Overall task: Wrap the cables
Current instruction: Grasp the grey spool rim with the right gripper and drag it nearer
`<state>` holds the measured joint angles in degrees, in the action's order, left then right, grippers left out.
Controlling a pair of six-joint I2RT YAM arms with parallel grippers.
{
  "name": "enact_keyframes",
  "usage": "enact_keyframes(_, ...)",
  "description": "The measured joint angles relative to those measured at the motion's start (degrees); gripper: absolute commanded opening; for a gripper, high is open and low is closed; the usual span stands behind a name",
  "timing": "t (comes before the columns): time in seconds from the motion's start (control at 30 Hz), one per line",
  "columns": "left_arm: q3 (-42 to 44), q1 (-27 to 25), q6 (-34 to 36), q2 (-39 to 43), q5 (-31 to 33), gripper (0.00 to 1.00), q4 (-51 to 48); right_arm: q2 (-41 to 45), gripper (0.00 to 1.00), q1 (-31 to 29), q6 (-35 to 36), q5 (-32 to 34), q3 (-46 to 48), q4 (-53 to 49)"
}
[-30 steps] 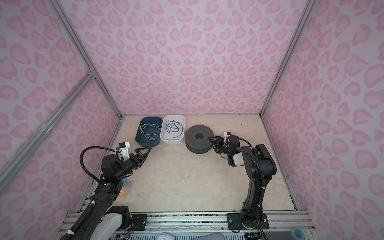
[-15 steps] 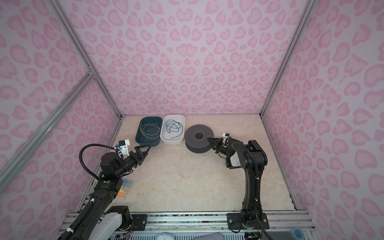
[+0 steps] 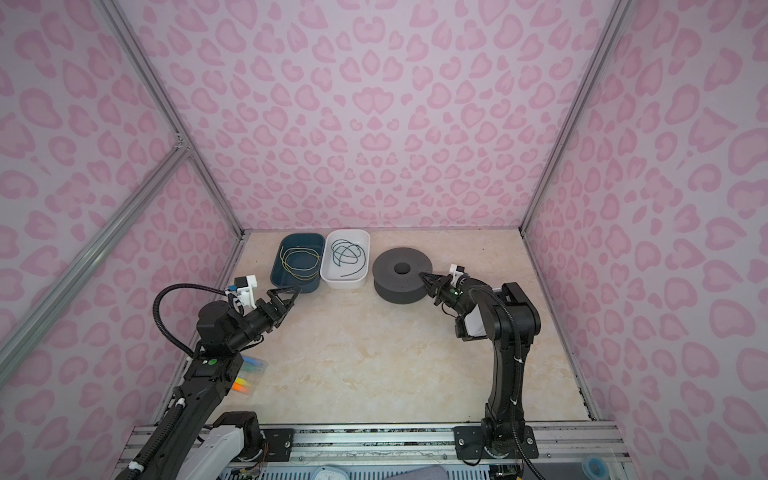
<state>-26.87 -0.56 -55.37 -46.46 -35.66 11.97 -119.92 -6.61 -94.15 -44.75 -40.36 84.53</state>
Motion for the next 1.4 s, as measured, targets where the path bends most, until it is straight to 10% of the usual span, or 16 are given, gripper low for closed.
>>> enact_keyframes(0.83, -1.4, 0.0, 1.3, -2.6, 1.2, 0.95, -1.3, 20.2, 0.00, -5.2, 5.3, -6.3, 18.8, -5.4)
enact_keyframes(1.4, -2.5, -0.3, 1.9, -5.7, 1.1, 0.96, -1.3, 9.6, 0.00, -18.3, 6.8, -2.8, 25.0, 5.1)
